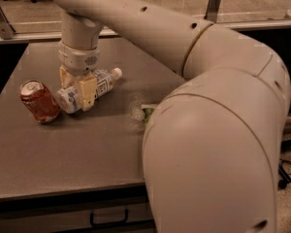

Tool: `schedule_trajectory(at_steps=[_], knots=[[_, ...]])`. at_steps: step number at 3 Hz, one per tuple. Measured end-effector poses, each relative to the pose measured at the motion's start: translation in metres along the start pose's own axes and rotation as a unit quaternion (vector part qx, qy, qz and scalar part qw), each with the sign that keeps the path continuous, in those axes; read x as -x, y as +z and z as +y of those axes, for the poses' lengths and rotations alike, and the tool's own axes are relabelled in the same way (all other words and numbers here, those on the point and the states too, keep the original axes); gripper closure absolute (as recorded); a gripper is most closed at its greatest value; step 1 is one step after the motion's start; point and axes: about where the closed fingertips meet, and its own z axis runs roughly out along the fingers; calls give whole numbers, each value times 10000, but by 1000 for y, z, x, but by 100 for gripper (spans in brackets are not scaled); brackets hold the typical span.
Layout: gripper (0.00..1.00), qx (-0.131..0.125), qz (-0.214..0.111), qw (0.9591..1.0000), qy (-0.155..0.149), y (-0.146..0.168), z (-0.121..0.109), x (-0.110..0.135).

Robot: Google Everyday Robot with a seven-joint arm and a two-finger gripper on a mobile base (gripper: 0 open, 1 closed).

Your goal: Move blue plastic bottle near coke can

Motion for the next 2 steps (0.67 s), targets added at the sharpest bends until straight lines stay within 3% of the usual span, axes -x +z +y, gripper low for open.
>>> schedule_trajectory(at_steps=[1, 2], knots=[[0, 9, -31, 10000, 74, -6, 5, 0], [0, -261, -52, 9993, 265, -24, 18, -3]])
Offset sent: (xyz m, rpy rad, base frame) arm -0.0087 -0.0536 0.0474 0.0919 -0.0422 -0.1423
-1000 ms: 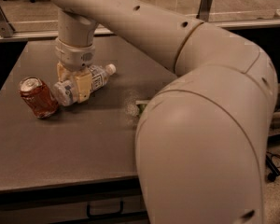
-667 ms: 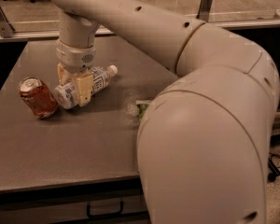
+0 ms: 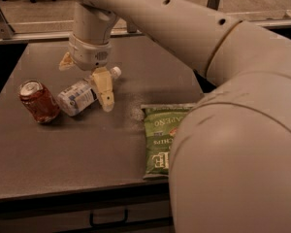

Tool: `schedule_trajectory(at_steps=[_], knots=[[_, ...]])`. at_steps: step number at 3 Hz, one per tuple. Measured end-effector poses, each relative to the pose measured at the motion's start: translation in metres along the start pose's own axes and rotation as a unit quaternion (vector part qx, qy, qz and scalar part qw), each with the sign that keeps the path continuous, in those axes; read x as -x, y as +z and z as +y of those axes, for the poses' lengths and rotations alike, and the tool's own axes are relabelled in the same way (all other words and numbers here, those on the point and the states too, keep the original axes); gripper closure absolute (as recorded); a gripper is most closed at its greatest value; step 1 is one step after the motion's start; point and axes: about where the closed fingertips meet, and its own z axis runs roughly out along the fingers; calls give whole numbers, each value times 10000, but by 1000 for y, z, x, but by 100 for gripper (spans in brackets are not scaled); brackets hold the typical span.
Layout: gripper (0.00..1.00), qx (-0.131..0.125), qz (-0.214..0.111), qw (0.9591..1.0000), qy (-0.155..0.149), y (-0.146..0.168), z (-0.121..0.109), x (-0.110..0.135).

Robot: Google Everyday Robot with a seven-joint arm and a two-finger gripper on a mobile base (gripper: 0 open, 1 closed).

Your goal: Move blue plastic bottle near coke can

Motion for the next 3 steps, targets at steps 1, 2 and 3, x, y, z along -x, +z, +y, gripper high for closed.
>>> schedule_trajectory(at_steps=[1, 2, 3], knots=[[0, -653, 290, 9968, 345, -42, 29, -14], [0, -1476, 1085, 9800, 773, -104, 63, -21], [0, -1735, 1377, 9718, 805, -132, 72, -18]])
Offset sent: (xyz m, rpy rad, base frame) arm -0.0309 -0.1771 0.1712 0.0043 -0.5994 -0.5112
